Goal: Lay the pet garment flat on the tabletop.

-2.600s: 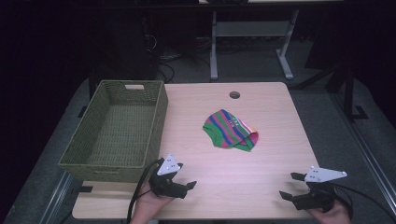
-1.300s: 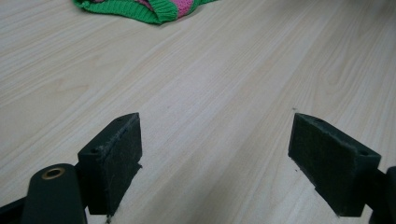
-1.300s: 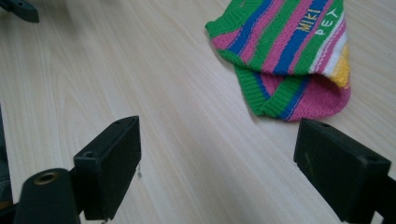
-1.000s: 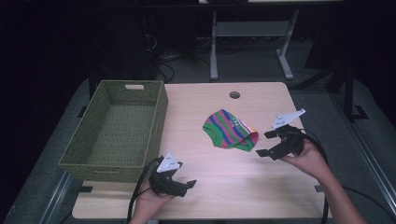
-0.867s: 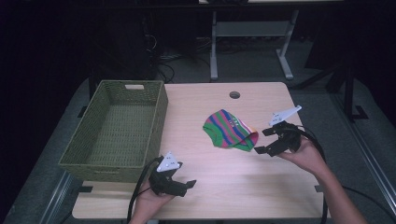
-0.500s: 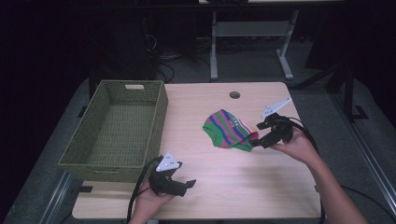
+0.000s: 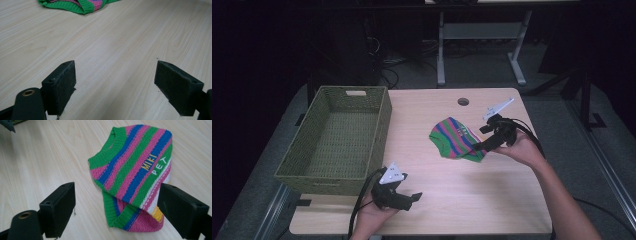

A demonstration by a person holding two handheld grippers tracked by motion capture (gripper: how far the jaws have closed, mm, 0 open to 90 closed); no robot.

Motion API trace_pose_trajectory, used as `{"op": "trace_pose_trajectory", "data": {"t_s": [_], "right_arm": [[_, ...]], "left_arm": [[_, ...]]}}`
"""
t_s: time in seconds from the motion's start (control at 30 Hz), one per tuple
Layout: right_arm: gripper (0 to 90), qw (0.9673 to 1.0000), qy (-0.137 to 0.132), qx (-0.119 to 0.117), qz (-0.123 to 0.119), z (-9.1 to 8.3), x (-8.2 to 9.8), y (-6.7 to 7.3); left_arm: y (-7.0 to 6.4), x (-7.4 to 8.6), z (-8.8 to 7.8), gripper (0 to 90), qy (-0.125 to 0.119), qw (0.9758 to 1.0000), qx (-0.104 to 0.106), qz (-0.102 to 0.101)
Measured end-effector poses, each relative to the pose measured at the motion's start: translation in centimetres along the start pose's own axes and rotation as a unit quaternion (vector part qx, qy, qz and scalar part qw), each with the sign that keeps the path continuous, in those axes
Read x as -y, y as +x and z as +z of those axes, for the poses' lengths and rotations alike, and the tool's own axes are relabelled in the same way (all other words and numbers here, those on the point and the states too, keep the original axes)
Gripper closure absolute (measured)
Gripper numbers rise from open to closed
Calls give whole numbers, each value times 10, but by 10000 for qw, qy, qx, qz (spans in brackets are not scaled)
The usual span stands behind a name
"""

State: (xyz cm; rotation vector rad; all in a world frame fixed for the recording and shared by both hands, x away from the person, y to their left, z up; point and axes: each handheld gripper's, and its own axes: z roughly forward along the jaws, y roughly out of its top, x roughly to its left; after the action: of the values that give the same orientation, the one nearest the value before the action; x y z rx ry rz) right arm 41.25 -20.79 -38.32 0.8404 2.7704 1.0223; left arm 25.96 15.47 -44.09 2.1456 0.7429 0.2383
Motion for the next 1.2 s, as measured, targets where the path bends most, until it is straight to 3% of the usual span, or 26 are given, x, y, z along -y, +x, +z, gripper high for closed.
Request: {"op": "trace_pose_trajectory", "data": {"t_s": [0.17, 0.4, 0.63, 0.9, 1.2], "right_arm": [[145, 10000, -73, -43, 52, 4, -6, -4], [145, 10000, 24, 30, 2, 18, -12, -6], [149, 9999, 156, 27, -11, 37, -21, -12], [149, 9987, 488, 140, 1, 57, -28, -19], [151, 9980, 561, 207, 184, 76, -31, -27]], "left_arm": [[1, 0, 0, 170, -1, 10000, 7, 13], [0, -1, 0, 170, -2, 10000, 15, 9], [1, 0, -1, 170, -31, 10000, 6, 12], [1, -1, 0, 170, -49, 10000, 33, -11], [1, -1, -1, 171, -65, 10000, 60, -46]]}}
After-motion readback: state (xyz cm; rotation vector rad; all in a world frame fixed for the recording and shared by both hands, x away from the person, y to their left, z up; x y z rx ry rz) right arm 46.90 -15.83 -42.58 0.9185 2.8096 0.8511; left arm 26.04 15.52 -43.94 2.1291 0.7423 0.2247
